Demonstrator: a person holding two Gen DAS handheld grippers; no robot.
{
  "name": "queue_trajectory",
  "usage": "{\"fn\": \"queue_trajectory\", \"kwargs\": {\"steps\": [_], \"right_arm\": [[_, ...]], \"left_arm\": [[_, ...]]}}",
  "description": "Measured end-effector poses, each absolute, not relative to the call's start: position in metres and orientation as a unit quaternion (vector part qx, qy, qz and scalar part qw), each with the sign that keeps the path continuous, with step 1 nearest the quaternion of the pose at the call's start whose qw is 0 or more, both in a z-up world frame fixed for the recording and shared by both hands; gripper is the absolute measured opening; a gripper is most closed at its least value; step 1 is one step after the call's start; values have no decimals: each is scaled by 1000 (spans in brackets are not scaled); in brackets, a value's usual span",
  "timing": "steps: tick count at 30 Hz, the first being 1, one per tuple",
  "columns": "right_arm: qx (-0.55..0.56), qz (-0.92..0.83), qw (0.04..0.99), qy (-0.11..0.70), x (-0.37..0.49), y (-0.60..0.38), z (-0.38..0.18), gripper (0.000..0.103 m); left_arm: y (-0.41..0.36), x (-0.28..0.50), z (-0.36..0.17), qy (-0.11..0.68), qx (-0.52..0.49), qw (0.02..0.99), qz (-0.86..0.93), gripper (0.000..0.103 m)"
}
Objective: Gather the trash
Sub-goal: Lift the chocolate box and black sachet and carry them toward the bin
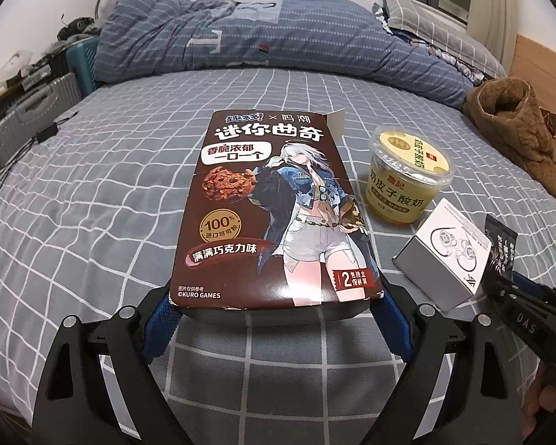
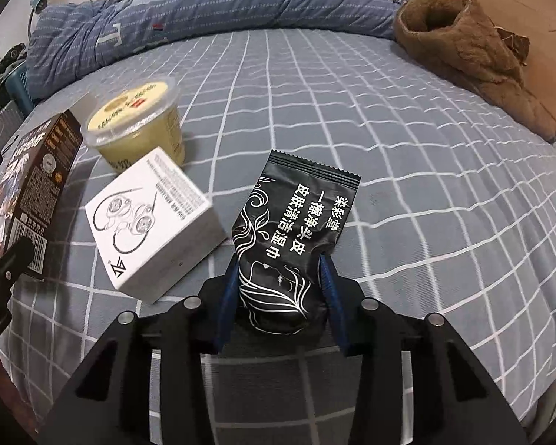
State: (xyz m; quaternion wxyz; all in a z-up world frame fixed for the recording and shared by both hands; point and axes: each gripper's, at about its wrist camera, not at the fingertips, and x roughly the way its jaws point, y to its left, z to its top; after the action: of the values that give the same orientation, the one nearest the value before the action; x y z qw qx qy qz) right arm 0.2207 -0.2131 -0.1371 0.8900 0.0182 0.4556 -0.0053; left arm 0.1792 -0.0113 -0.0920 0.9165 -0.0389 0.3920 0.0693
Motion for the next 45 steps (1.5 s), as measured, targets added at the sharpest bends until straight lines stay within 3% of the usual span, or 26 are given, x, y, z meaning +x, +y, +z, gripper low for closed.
{"fn": "queue_trajectory", "kwargs": {"steps": [26, 45], "right_arm": [[-18, 20, 924, 381, 130, -208, -55, 40], [-33, 41, 930, 363, 59, -181, -37, 40]], "left_arm": [[-3, 112, -36, 374, -61, 925, 24, 88], [-7, 39, -18, 363, -49, 931, 10, 88]]}}
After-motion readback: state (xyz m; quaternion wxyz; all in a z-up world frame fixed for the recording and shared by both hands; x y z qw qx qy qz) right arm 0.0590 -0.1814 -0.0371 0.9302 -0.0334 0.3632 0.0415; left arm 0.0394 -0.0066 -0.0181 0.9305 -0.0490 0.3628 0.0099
